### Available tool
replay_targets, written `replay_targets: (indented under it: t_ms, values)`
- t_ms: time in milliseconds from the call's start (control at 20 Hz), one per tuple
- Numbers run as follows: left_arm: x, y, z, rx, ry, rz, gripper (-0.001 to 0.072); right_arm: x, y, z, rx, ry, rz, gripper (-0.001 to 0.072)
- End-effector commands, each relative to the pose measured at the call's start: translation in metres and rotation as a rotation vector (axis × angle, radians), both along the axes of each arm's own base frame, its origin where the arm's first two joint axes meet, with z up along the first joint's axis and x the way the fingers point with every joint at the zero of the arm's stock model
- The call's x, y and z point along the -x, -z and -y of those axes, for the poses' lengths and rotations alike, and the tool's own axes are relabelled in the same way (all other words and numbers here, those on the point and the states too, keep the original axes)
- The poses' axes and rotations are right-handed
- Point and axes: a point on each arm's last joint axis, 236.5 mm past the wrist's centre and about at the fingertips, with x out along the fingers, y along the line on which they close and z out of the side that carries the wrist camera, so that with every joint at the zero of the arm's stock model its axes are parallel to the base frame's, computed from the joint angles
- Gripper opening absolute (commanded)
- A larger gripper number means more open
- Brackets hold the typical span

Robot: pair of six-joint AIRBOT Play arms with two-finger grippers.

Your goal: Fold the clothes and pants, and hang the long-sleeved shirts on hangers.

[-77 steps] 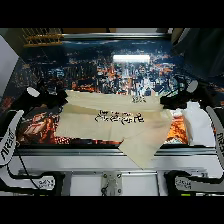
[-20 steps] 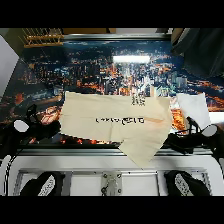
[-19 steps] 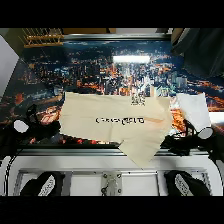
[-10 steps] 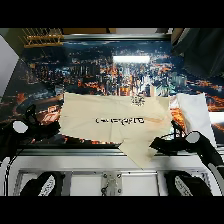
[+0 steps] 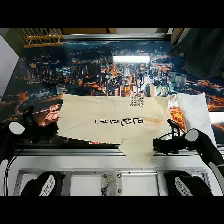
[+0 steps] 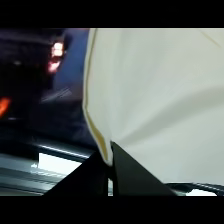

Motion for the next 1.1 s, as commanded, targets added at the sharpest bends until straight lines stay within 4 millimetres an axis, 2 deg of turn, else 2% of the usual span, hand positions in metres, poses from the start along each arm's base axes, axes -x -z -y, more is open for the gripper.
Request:
replay_targets:
  t_ms: [0, 100, 200, 300, 400, 550, 750, 950, 1050]
  values:
    - [0.017, -0.016, 0.000, 0.006, -0.001, -0.001, 0.0005, 0.010, -0.026, 0.025, 0.105, -0.132, -0.031, 0.0009]
    - [0.019, -0.022, 0.008, 0.004, 0.036, 0.016, 0.0005, -0.010, -0.046, 0.032, 0.135, -0.145, 0.022, 0.0008]
    - [0.013, -0.025, 0.014, 0.004, 0.061, 0.017, 0.0005, -0.042, -0.071, 0.035, 0.148, -0.134, 0.104, 0.0007]
    - [-0.005, -0.031, 0.010, 0.009, 0.057, 0.017, 0.0005, -0.076, -0.090, 0.041, 0.175, -0.123, 0.173, 0.0007]
    - [-0.028, -0.038, 0.000, 0.007, 0.037, 0.026, 0.0005, -0.106, -0.101, 0.053, 0.220, -0.109, 0.210, 0.0007]
    - [-0.067, -0.044, -0.016, -0.002, 0.014, 0.052, 0.0005, -0.151, -0.106, 0.062, 0.249, -0.083, 0.261, 0.0007]
    - [-0.107, -0.028, -0.007, 0.004, 0.074, 0.019, 0.0005, -0.205, -0.104, 0.066, 0.254, -0.011, 0.330, 0.0007]
    - [-0.156, -0.013, 0.000, 0.002, 0.080, 0.033, 0.0005, -0.241, -0.092, 0.068, 0.254, 0.031, 0.400, 0.0007]
    - [-0.172, -0.004, -0.001, 0.009, 0.069, 0.021, 0.0005, -0.255, -0.087, 0.067, 0.245, 0.056, 0.433, 0.0008]
